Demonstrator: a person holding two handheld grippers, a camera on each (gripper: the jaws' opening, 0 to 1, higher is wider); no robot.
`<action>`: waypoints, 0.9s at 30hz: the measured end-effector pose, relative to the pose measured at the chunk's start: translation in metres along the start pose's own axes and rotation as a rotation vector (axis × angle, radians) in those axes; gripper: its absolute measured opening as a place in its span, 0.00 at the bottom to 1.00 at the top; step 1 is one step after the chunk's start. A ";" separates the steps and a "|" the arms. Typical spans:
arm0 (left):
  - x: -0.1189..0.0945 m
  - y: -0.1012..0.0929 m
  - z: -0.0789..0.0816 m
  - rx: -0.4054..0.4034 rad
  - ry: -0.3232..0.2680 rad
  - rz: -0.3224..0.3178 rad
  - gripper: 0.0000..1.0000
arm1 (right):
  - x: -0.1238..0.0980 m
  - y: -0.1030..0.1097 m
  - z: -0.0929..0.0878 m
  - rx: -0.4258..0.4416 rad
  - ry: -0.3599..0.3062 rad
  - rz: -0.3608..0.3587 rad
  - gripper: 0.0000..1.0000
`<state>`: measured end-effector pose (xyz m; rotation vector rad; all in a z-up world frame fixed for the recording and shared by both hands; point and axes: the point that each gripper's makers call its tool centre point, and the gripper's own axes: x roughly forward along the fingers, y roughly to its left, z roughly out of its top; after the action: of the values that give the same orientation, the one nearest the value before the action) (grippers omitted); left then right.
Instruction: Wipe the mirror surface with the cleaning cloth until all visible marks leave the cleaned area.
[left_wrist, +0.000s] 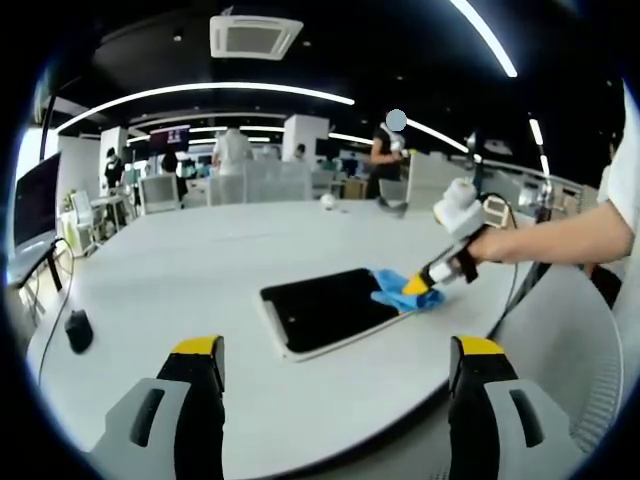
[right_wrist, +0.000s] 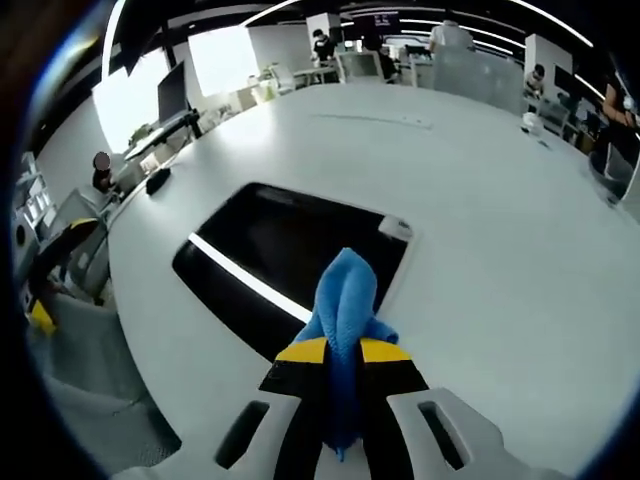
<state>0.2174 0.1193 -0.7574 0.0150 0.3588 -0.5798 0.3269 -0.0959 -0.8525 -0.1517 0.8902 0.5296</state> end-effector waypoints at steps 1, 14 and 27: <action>0.000 0.000 0.000 0.000 0.001 -0.002 0.94 | 0.000 0.000 0.000 -0.002 0.001 -0.001 0.05; 0.000 -0.001 0.000 -0.001 -0.004 -0.003 0.94 | 0.005 0.011 0.004 -0.045 0.016 0.003 0.05; 0.000 -0.001 0.000 -0.003 -0.004 -0.007 0.94 | 0.012 0.028 0.011 -0.045 0.009 0.031 0.05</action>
<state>0.2170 0.1185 -0.7572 0.0100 0.3558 -0.5863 0.3261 -0.0637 -0.8523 -0.1816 0.8908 0.5781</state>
